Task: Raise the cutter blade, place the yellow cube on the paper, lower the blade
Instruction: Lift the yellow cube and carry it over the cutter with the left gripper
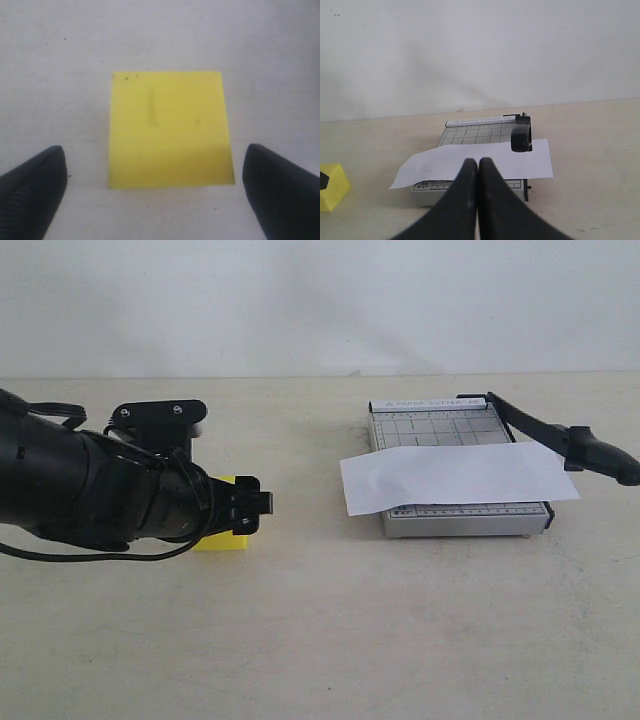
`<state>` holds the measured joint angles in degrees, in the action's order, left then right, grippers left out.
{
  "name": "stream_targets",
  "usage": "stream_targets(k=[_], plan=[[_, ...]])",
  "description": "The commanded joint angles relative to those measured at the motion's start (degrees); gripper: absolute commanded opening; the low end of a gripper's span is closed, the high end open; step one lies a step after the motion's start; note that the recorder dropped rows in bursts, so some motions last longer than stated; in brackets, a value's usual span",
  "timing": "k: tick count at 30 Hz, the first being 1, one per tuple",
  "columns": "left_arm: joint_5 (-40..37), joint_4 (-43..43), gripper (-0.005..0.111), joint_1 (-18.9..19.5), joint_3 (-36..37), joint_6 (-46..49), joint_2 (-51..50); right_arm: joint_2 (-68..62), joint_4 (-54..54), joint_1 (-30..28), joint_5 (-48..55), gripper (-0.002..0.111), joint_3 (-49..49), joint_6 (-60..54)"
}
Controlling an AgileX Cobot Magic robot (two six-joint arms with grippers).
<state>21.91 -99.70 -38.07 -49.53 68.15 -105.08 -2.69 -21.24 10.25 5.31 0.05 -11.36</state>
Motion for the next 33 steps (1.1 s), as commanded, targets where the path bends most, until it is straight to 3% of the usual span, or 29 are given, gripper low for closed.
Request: stream_targets(k=[1,6,7,14,16,19,29,33], plan=[[0.70,-0.25,0.057,-0.23,0.15,-0.42,-0.19,0.15,0.39,0.13,-0.34,0.000,-0.05,-0.05],[-2.46,-0.25,0.010,-0.23,0.15,-0.42,0.62,0.15,0.39,0.13,-0.34,0.000,-0.05,-0.05],[-2.90,-0.25,0.005,-0.23,0.15,-0.42,1.25,0.15,0.39,0.13,-0.34,0.000,-0.05,-0.05],[-6.22,-0.04,0.005,-0.23,-1.32,-3.36,4.26,0.15,0.39,0.13,-0.34,0.000,-0.05,-0.05],[-10.42,4.52,0.005,-0.23,-2.40,-2.44,4.89,0.15,0.39,0.13,-0.34,0.000,-0.05,-0.05],[-19.51,14.47,0.004,-0.33,-8.05,-1.88,4.56,0.15,0.39,0.13,-0.34,0.000,-0.05,-0.05],[-33.22,15.65,0.004,-0.55,-25.59,-0.73,-2.95,0.15,0.39,0.13,-0.34,0.000,-0.05,-0.05],[-34.83,23.25,0.004,-2.34,-31.03,-0.29,-8.87,0.15,0.39,0.13,-0.34,0.000,-0.05,-0.05]])
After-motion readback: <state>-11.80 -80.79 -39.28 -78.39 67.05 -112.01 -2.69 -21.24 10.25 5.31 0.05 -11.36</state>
